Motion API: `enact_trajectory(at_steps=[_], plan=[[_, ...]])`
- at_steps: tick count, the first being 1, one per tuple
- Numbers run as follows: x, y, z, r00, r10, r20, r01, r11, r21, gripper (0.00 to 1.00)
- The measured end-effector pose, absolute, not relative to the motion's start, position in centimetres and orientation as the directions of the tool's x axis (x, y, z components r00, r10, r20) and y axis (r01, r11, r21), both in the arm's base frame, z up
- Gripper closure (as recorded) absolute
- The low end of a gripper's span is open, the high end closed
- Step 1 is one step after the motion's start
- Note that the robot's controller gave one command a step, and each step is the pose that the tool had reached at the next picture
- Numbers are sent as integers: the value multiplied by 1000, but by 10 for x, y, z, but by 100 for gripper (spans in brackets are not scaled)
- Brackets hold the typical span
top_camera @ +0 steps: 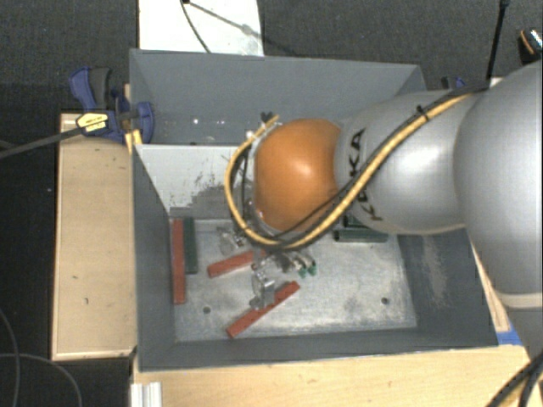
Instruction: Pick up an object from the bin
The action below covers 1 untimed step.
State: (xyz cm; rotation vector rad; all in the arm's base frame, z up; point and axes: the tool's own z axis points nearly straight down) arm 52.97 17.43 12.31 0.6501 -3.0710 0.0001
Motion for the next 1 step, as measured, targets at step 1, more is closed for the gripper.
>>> enact_trajectory(at_steps=[1], plan=[[570,140,68,-872,-490,-2,-490,872,-1,0]])
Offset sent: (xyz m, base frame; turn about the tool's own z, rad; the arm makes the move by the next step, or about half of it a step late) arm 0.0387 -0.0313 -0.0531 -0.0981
